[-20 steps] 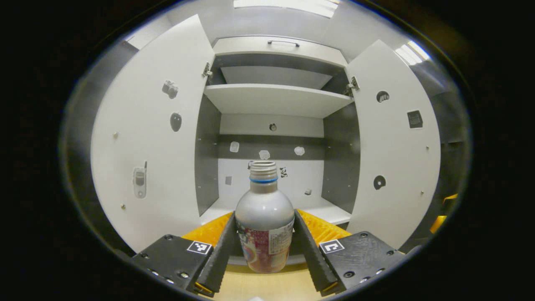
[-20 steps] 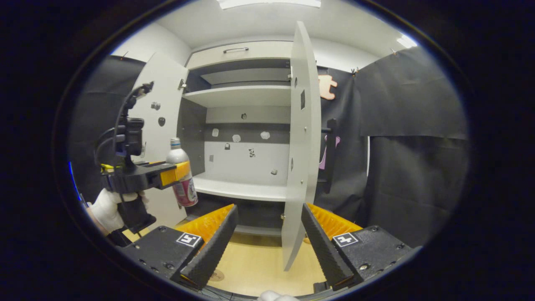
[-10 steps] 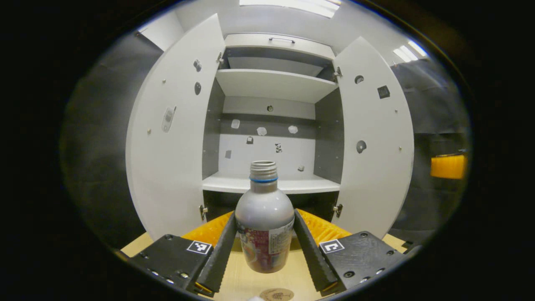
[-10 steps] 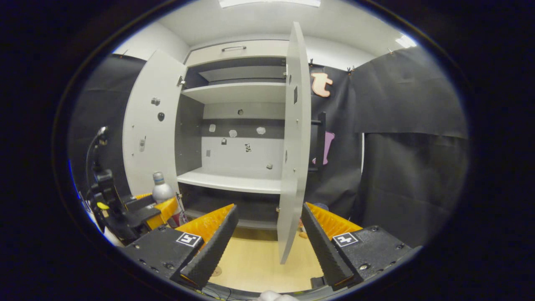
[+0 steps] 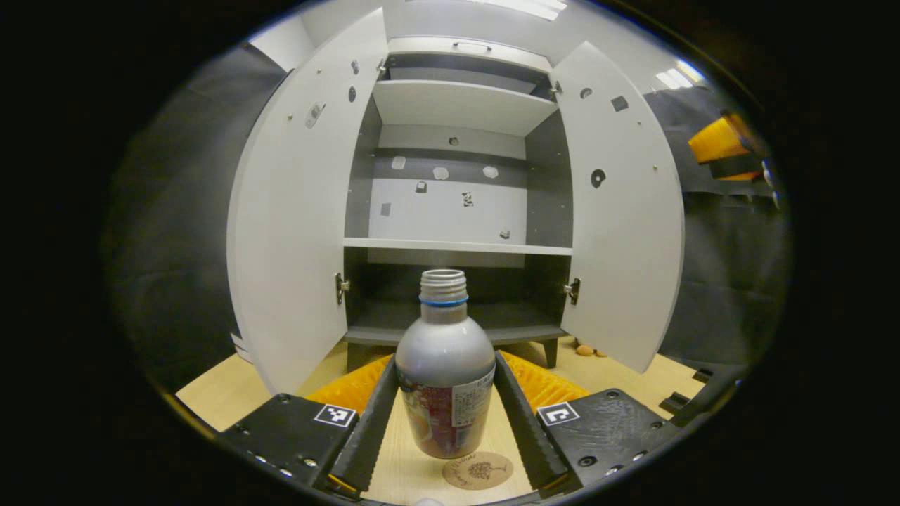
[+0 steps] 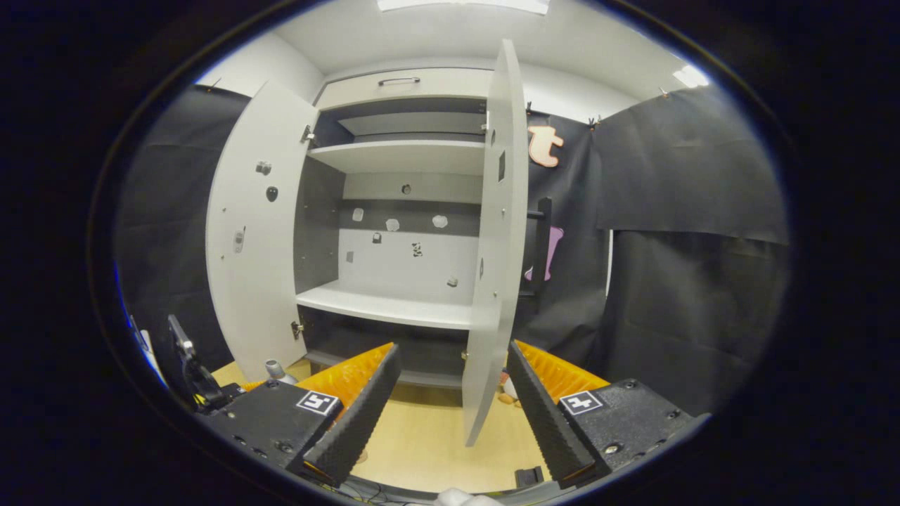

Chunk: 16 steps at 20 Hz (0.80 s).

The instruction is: Grasp the bottle in the cabinet with the left hand and place it on the coaster, then close the right door with the right hand and the left door with the left hand.

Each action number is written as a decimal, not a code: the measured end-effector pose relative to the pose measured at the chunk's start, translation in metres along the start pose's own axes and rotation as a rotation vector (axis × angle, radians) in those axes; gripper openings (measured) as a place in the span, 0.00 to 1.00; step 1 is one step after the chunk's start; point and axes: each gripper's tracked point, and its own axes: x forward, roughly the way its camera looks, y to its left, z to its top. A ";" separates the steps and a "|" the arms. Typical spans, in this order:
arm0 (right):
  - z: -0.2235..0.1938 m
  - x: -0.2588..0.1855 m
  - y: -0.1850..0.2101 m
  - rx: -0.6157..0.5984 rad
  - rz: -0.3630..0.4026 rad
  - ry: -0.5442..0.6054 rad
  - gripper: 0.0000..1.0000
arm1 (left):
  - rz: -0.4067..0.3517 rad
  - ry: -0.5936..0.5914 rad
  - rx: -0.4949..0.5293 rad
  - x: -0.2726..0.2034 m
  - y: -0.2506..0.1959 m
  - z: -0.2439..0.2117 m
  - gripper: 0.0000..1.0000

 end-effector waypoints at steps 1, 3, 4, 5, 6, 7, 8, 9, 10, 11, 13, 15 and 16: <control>-0.001 0.000 0.001 -0.002 0.001 0.004 0.99 | -0.009 -0.007 0.010 0.000 -0.003 -0.009 0.82; -0.002 0.000 -0.001 -0.013 -0.004 0.012 0.99 | -0.031 -0.014 0.024 -0.001 -0.008 -0.028 0.82; -0.001 0.001 -0.002 -0.022 -0.006 0.016 0.99 | -0.039 -0.025 0.025 -0.001 -0.011 -0.035 0.82; -0.003 0.002 -0.003 -0.030 -0.010 0.021 0.99 | -0.050 -0.030 0.020 -0.001 -0.014 -0.043 0.82; -0.003 0.003 -0.004 -0.037 -0.012 0.026 0.99 | -0.053 -0.033 0.020 0.000 -0.016 -0.049 0.82; -0.004 0.004 -0.004 -0.042 -0.013 0.033 0.99 | -0.059 -0.035 0.021 0.002 -0.018 -0.055 0.83; -0.006 0.006 -0.004 -0.046 -0.012 0.040 0.99 | -0.059 -0.037 0.030 0.002 -0.019 -0.059 0.83; -0.007 0.007 -0.003 -0.049 -0.009 0.046 0.99 | -0.066 -0.034 0.037 0.003 -0.022 -0.066 0.83; -0.007 0.008 -0.002 -0.052 -0.006 0.053 0.99 | -0.072 -0.024 0.037 0.003 -0.025 -0.073 0.79; -0.009 0.009 -0.001 -0.056 -0.001 0.060 1.00 | -0.081 -0.017 0.034 0.002 -0.027 -0.078 0.82; -0.008 0.010 0.002 -0.058 0.010 0.063 0.99 | -0.092 -0.013 0.030 0.000 -0.033 -0.083 0.82; -0.008 0.012 0.003 -0.057 0.018 0.065 0.99 | -0.099 -0.011 0.038 0.000 -0.038 -0.089 0.78; -0.009 0.013 0.005 -0.055 0.025 0.071 0.99 | -0.103 -0.008 0.045 0.000 -0.040 -0.094 0.79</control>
